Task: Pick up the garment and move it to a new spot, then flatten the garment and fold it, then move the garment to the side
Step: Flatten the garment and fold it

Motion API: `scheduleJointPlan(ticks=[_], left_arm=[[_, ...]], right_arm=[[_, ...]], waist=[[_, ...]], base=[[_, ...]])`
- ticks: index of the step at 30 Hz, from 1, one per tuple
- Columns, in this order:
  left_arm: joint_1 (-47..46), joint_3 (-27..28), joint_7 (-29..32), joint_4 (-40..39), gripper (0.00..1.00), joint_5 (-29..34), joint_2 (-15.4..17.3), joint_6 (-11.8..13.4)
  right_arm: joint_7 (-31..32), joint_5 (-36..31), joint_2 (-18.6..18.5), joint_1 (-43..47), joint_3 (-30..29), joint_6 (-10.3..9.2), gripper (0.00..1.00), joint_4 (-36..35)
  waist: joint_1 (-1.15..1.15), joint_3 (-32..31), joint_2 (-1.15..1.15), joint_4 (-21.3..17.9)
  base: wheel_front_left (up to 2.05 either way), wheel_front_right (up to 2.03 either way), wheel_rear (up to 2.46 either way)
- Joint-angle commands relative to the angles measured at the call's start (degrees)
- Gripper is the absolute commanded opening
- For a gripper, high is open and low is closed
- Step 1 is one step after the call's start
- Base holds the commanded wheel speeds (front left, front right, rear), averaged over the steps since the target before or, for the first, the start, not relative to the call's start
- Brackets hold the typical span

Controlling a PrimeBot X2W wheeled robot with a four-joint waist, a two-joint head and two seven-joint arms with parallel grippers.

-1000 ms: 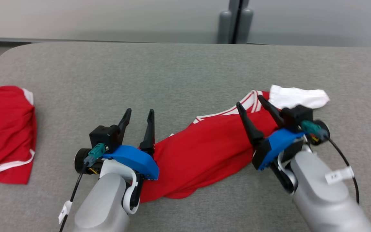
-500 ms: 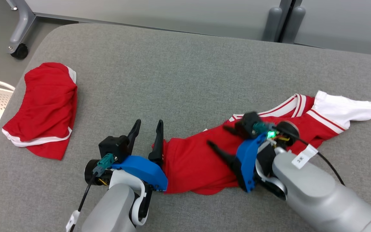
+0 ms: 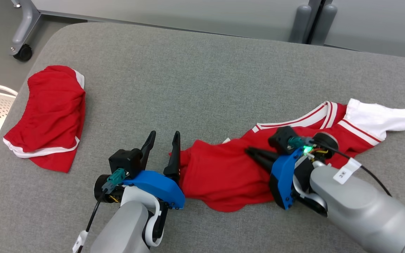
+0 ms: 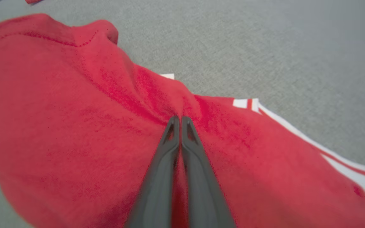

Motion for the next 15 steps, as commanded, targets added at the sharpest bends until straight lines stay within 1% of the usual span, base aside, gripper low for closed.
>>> scheduleJointPlan(ticks=[1, 5, 7, 9, 10, 12, 13, 15], left_arm=[[0.03, 0.19, -0.17, -0.21, 1.0, -0.45, -0.03, 0.12], [0.84, 0.56, -0.17, 0.02, 1.0, -0.28, -0.03, -0.01], [0.88, 0.7, -0.17, 0.19, 1.0, -0.24, -0.03, -0.03], [1.01, 0.92, -0.17, 0.31, 1.0, -0.22, -0.04, 0.08], [1.15, 1.15, -0.16, 0.38, 1.0, -0.15, -0.04, 0.15], [1.18, 1.83, -0.16, 0.37, 1.0, 0.33, -0.04, 0.19], [1.19, 2.1, -0.17, 0.39, 1.0, 0.54, -0.04, 0.08], [1.3, 2.57, -0.17, 0.6, 1.0, 0.98, -0.01, -0.15]], right_arm=[[-2.8, 0.1, 0.62, -1.81, -0.8, 0.01, 0.0, 1.44], [-8.36, 0.07, 2.21, -3.03, -1.57, 0.01, 0.0, 4.96], [-10.39, -0.08, 2.92, -4.23, -3.21, 0.01, 0.0, 6.32], [-11.4, -1.03, 3.36, -5.56, -6.09, 0.01, 0.0, 7.33], [-11.52, -1.9, 3.47, -6.72, -8.85, 0.0, 0.0, 6.83], [-11.6, -6.31, 3.01, -8.32, -17.05, 0.01, 0.0, 3.79], [-11.56, -9.07, 2.67, -7.86, -21.45, 0.01, 0.0, 2.15], [-11.57, -16.97, 2.75, -6.12, -30.64, 0.01, 0.0, -3.37]], waist=[[0.0, -0.02, -0.01, 0.04], [0.0, -0.34, -0.01, -0.04], [0.0, -0.63, -0.01, -0.21], [0.0, -0.97, -0.01, -0.55], [0.0, -1.09, -0.01, -0.78], [0.0, -1.31, -0.01, -1.41], [0.0, -1.49, -0.01, -1.67], [0.0, -1.9, -0.01, -2.16]], base=[[0.0, 0.0, 0.0], [0.0, 0.0, 0.0], [0.0, 0.0, 0.0], [0.0, 0.0, 0.0], [0.0, 0.0, 0.0], [0.0, 0.0, 0.0], [0.0, 0.0, 0.0], [0.0, 0.0, 0.0]])
